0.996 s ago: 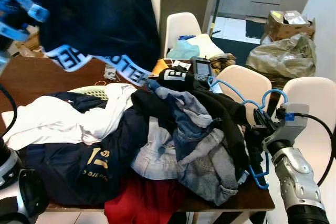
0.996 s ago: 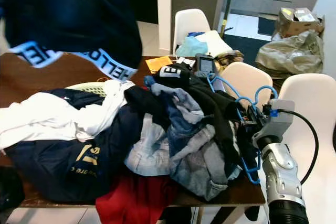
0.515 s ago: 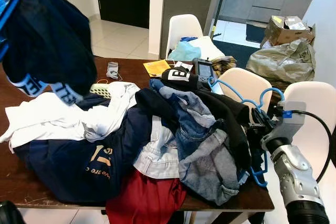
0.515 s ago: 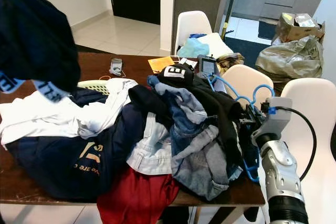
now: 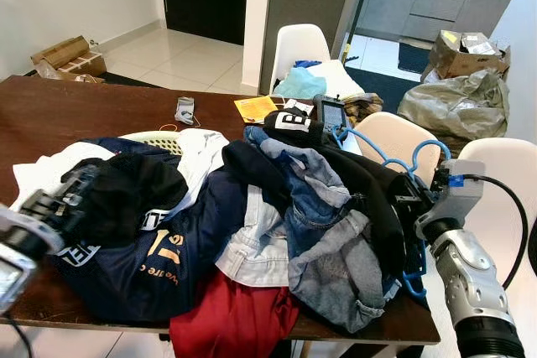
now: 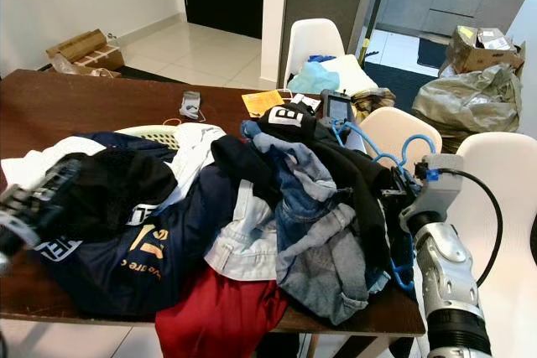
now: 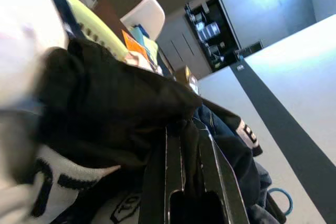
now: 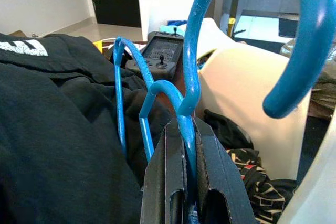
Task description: Hang hanger
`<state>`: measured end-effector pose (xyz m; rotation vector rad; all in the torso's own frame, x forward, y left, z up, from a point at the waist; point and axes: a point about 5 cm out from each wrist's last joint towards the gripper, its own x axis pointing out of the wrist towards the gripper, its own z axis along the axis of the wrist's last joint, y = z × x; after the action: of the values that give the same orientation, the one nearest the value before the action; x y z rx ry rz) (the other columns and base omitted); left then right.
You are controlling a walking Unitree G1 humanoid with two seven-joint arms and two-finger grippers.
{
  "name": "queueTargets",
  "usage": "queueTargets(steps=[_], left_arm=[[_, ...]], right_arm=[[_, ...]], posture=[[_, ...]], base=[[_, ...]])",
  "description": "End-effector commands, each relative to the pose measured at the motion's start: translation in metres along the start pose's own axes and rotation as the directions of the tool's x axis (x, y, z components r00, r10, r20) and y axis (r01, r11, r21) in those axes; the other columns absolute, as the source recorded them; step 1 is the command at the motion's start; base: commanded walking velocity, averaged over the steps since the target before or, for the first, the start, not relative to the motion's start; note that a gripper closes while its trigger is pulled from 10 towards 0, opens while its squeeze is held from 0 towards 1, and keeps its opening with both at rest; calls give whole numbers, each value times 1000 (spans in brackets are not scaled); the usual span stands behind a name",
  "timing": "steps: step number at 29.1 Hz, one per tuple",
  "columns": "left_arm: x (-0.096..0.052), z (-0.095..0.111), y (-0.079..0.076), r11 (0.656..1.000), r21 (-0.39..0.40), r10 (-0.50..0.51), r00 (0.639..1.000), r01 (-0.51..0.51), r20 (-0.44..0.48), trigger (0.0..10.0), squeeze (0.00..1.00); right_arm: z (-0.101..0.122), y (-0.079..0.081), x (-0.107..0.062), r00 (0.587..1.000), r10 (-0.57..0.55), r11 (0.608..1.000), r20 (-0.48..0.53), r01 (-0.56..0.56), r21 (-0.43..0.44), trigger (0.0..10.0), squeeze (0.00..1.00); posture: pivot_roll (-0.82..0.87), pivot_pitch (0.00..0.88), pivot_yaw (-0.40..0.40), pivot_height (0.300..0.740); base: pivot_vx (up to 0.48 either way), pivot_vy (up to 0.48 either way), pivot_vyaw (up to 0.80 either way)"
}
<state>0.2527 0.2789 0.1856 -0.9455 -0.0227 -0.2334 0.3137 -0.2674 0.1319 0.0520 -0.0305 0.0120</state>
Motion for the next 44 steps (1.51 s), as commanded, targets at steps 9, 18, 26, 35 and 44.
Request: queueTargets(steps=[9, 18, 26, 35, 44], left_arm=[[6, 69, -5, 978, 138, 107, 947, -154, 302, 10000, 1000], [-7, 110, -4, 795, 379, 277, 839, -474, 468, 10000, 1000], [18, 93, -81, 670, 736, -65, 980, -95, 186, 10000, 749], [3, 39, -116, 448, 802, -210, 918, 395, -336, 10000, 0], [-43, 7, -129, 289, 560, -235, 625, 776, -744, 10000, 0]], right_arm=[[-13, -4, -5, 998, 1, 1000, -70, -1, -10, 10000, 0], [-13, -2, -3, 997, 6, 1000, -72, -7, -12, 10000, 0], [-13, -8, -8, 997, -4, 1000, -73, 3, -22, 10000, 0], [-11, -11, -9, 997, -11, 1000, -73, 9, -26, 10000, 0], [-11, -11, -8, 997, -8, 1000, -76, 6, -28, 10000, 0]], posture=[[87, 23, -66, 740], [89, 30, -71, 740], [79, 35, -70, 740], [83, 41, -67, 740], [91, 41, -70, 740]], base=[[0, 0, 0], [0, 0, 0], [0, 0, 0], [0, 0, 0], [0, 0, 0]])
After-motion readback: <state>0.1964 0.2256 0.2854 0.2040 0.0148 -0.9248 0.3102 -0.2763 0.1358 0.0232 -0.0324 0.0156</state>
